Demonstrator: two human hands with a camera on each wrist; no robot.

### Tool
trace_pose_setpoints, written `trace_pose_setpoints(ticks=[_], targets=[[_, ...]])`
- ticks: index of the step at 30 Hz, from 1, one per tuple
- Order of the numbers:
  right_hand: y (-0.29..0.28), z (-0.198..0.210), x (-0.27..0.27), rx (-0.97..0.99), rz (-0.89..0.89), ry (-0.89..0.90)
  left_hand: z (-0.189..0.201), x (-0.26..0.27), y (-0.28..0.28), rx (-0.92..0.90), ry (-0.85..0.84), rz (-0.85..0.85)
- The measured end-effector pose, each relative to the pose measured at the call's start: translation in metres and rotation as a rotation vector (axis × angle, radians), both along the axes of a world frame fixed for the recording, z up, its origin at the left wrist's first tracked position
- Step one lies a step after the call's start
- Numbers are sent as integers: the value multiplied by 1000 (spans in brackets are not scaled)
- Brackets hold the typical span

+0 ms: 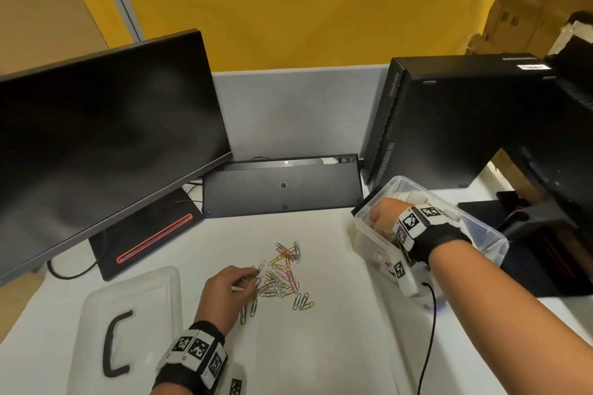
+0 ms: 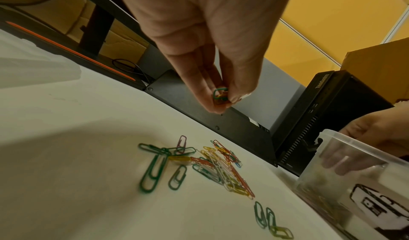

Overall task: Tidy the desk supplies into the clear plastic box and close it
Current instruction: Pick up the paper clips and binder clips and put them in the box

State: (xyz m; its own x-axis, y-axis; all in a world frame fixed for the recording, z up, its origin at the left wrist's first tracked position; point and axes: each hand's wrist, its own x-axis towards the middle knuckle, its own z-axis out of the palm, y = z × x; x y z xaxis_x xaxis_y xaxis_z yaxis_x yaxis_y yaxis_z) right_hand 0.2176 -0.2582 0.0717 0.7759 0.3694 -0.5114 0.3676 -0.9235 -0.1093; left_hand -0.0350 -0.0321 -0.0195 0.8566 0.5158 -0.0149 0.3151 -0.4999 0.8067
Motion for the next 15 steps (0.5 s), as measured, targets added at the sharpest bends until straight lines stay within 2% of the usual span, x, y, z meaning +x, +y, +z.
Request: trace_pose_setpoints(ticks=[3,5,7,9,11,15], targets=[[-15,5,-7,186,-64,-44,1,-1,-5,-31,-21,0],[-33,7,-18,381,-156,-149,2,0,-11,-62,-43,1],[-59,5,-31,467,-228,-282,8,8,-21,-95,-81,-11],[-87,-6,-38,469,-270,-444,19,24,-34,-123,-129,-40],[-111,-21,-40,407,-326,-528,34,50,-50,-122,-171,-80],[-138,-52,-45,232,-435,-542,60,111,-90,8,-213,-220]])
